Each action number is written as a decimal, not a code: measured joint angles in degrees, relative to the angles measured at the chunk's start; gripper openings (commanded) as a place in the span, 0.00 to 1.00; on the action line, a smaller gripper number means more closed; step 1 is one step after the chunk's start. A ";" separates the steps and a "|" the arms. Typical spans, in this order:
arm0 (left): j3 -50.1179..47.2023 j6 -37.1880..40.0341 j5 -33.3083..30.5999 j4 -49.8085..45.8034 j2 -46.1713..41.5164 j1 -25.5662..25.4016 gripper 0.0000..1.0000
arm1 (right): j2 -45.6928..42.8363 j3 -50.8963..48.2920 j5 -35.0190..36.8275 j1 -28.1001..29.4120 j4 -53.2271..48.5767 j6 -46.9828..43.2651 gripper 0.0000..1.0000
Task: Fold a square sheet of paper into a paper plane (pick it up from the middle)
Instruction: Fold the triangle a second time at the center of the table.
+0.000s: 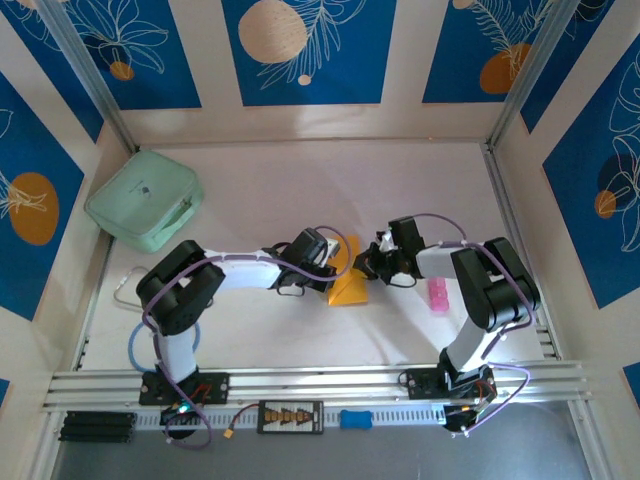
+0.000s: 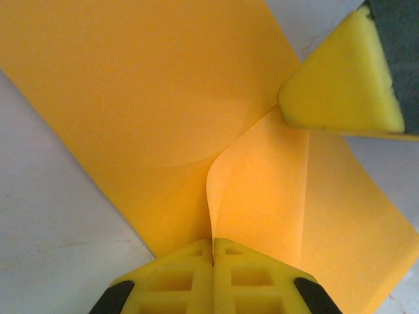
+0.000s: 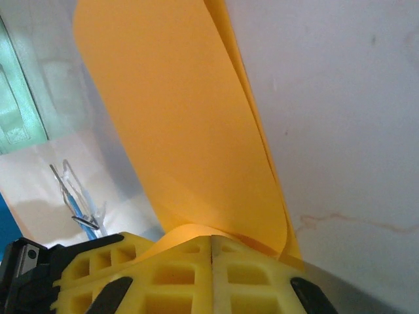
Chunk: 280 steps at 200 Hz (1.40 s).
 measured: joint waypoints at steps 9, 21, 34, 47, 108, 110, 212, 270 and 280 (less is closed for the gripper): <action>0.00 0.00 0.00 0.00 0.00 0.00 0.02 | 0.02 0.24 0.55 -0.02 -0.55 -0.42 0.00; 0.00 0.00 0.04 0.00 0.00 -0.02 0.02 | 0.31 0.24 1.57 -0.02 -1.33 -0.85 0.00; 0.00 0.00 0.09 -0.04 0.00 0.00 0.02 | 1.01 0.37 1.66 -0.35 -1.57 -0.83 0.00; 0.02 0.00 0.13 0.00 0.00 0.00 0.02 | 1.09 0.46 1.92 -0.46 -1.57 -0.76 0.00; 0.07 0.00 0.13 -0.17 0.00 0.00 0.01 | 1.03 -2.05 -0.83 -3.41 3.48 1.92 0.01; 0.09 0.00 0.11 -0.17 0.00 0.00 0.01 | 1.01 -2.05 -0.90 -3.56 3.43 1.95 0.01; 0.11 0.02 0.13 -0.20 0.00 0.00 0.01 | -7.19 -0.46 6.27 -0.50 -4.76 -1.44 0.01; 0.11 0.02 0.13 -0.20 0.00 0.00 0.01 | -2.32 2.27 6.56 3.98 -5.62 -2.34 0.00; 0.11 0.02 0.13 -0.20 0.00 0.00 0.01 | -0.90 2.16 7.04 3.85 -5.77 -2.32 0.00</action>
